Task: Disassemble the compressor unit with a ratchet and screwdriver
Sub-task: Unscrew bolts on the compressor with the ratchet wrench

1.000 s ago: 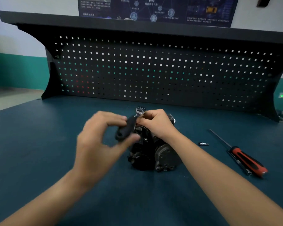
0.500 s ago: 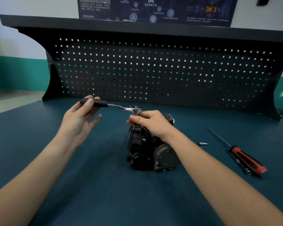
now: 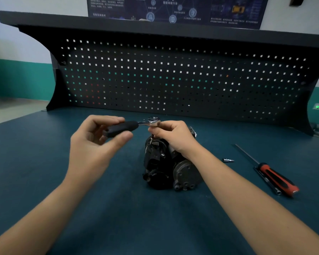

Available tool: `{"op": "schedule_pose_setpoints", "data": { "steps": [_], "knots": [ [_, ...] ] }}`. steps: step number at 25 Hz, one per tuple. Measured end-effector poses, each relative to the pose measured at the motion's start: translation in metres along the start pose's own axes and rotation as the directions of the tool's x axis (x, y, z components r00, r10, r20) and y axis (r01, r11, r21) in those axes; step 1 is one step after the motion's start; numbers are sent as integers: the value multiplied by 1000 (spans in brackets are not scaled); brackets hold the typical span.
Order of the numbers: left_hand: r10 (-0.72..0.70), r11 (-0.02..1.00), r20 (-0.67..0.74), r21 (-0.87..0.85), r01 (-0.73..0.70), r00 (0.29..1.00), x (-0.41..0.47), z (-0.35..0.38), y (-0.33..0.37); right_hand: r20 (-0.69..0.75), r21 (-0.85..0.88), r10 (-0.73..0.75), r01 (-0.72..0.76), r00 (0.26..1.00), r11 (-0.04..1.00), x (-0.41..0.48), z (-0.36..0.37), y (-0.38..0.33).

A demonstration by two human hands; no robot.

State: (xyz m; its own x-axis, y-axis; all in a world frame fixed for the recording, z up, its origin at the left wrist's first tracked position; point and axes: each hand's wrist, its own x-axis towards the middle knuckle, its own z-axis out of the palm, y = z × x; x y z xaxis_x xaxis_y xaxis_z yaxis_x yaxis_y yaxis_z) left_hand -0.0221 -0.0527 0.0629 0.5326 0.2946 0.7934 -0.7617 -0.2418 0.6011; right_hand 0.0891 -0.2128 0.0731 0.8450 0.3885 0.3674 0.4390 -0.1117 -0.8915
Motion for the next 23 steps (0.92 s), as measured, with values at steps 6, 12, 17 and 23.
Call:
{"op": "schedule_pose_setpoints", "data": {
  "steps": [6, 12, 17, 23],
  "knots": [
    [-688, 605, 49, -513, 609, 724, 50, -11, -41, 18, -6, 29, -29, 999, 1000, 2, 0, 2],
    [-495, 806, -102, -426, 411, 863, 43, -3, -33, 9, -6, 23, -23, 1000, 1000, 1, 2, 0],
    [-181, 969, -162, -196, 148, 970, 16, 7, -7, -61, -55, -30, 27, 998, 998, 0, 2, -1],
    [-342, 926, -173, -228, 300, 924, 40, 2, -27, -18, 8, 14, -14, 1000, 1000, 0, 1, -1]
  ]
}}
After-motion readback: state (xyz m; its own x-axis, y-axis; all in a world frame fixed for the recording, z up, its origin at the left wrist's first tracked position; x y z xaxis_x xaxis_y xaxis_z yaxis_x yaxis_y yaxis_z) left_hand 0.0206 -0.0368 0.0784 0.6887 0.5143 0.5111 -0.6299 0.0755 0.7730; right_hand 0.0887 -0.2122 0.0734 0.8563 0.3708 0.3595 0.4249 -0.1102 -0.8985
